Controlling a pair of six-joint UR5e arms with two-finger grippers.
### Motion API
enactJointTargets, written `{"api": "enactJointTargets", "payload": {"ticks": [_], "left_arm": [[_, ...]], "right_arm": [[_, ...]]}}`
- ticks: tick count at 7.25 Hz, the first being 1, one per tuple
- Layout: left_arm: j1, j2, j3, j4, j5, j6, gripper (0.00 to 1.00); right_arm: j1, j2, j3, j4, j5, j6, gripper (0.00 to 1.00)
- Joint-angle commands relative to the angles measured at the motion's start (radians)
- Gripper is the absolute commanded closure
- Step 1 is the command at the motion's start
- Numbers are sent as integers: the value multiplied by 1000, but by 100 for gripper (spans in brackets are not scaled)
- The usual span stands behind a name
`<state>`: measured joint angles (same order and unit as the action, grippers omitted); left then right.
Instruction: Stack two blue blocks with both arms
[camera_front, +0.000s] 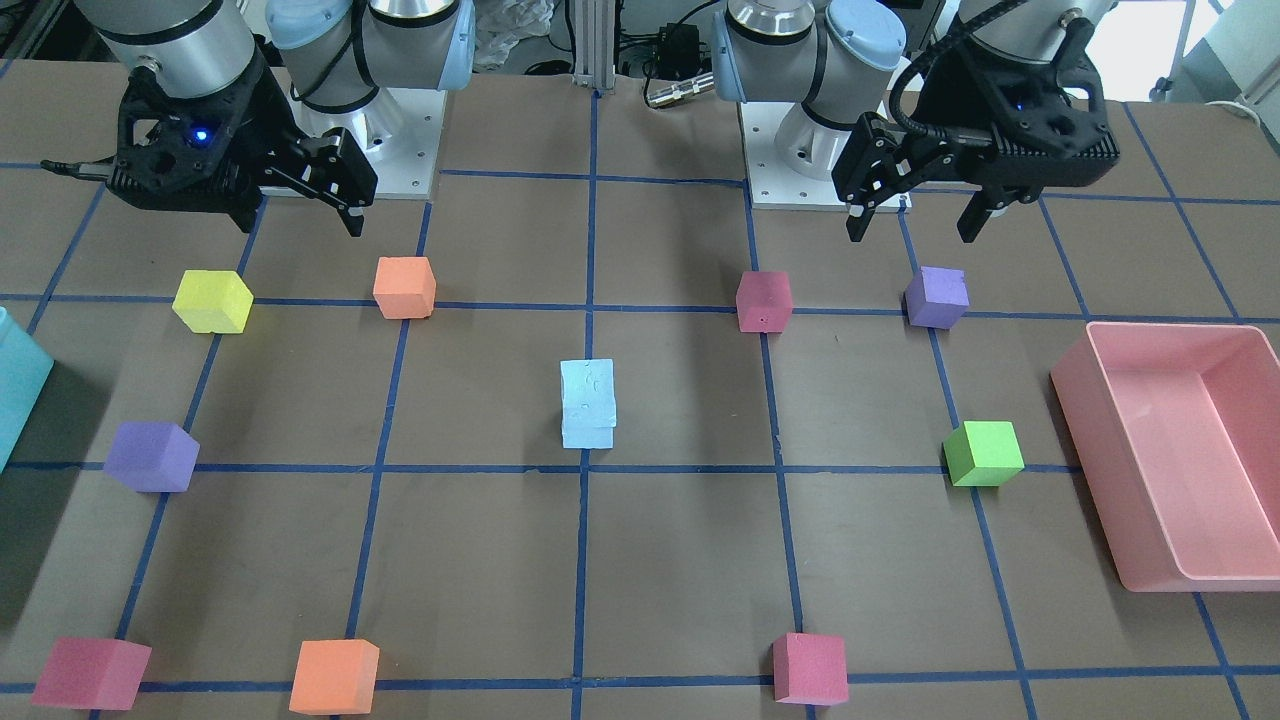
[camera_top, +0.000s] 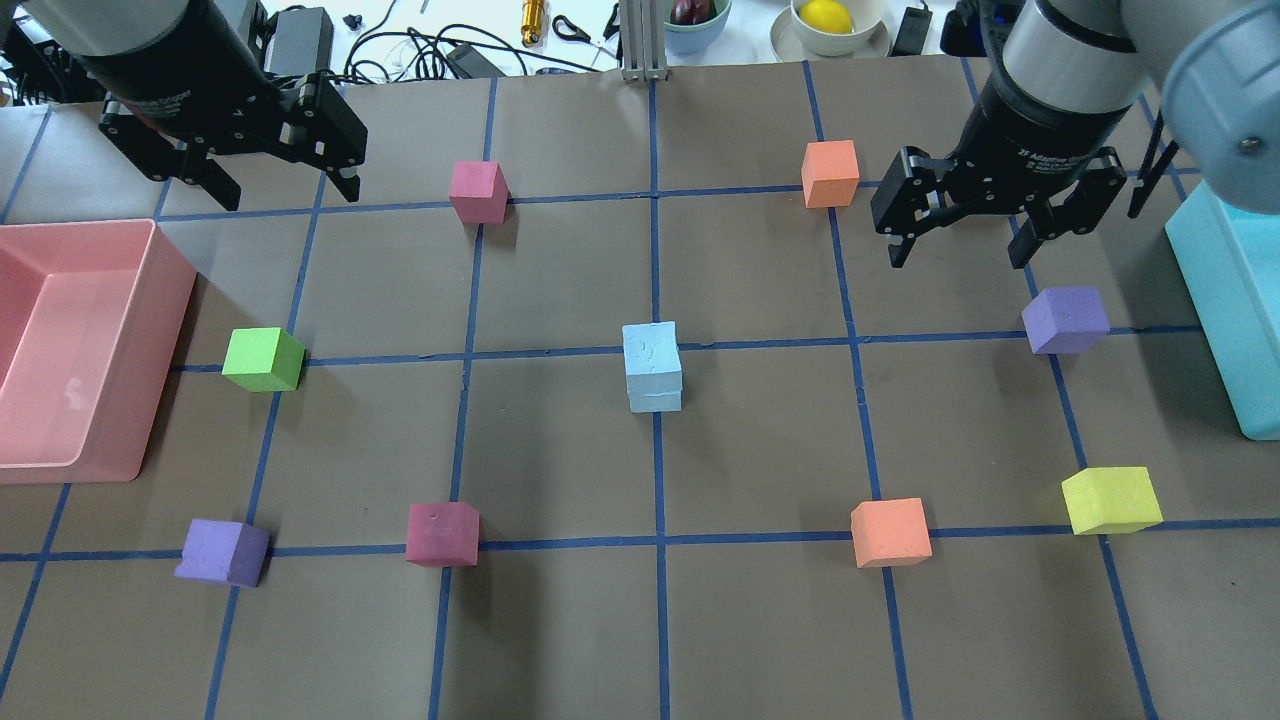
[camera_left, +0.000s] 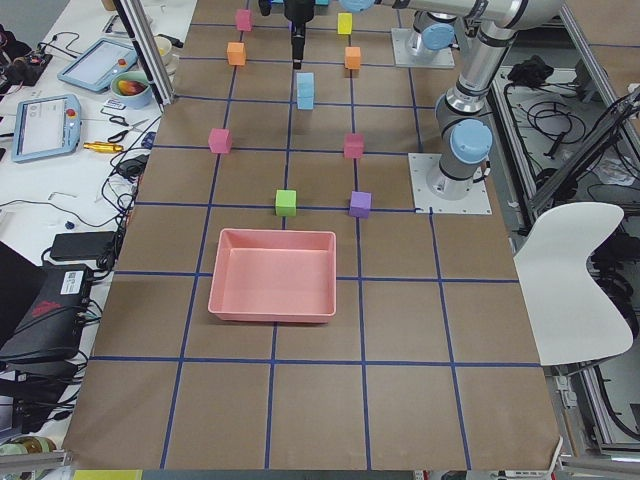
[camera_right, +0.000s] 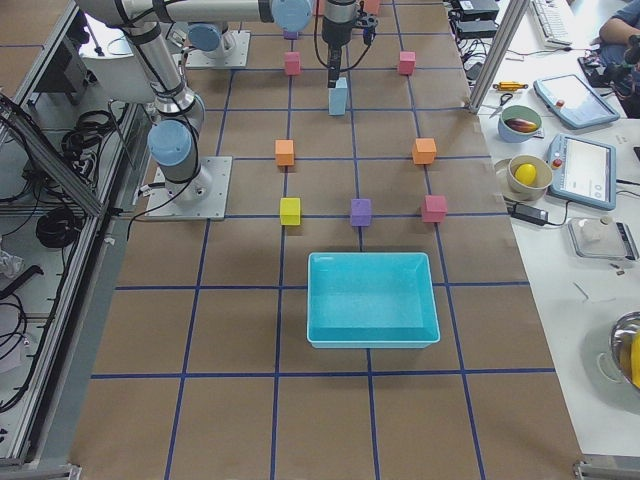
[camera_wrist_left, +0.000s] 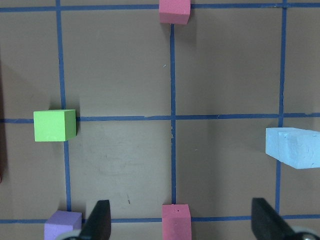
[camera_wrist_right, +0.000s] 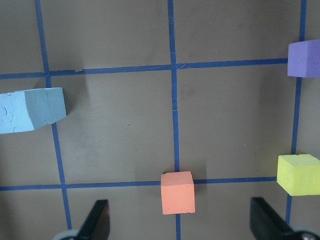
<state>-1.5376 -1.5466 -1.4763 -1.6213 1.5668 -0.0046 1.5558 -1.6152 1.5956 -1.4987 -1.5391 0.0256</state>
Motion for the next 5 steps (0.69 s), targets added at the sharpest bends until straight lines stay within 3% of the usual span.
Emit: {"api": "enactJointTargets", "payload": {"ticks": [1,2,5], "left_arm": [[-1,-4,-9,20,5,-26,0],[-1,-3,-18,84,9,-29,0],[-1,-1,-30,101,4,-35,0]], "right_arm": [[-2,0,1,0,-1,1,0],[0,0,1,0,2,-1,0],[-2,-3,1,0,2,1,0]]}}
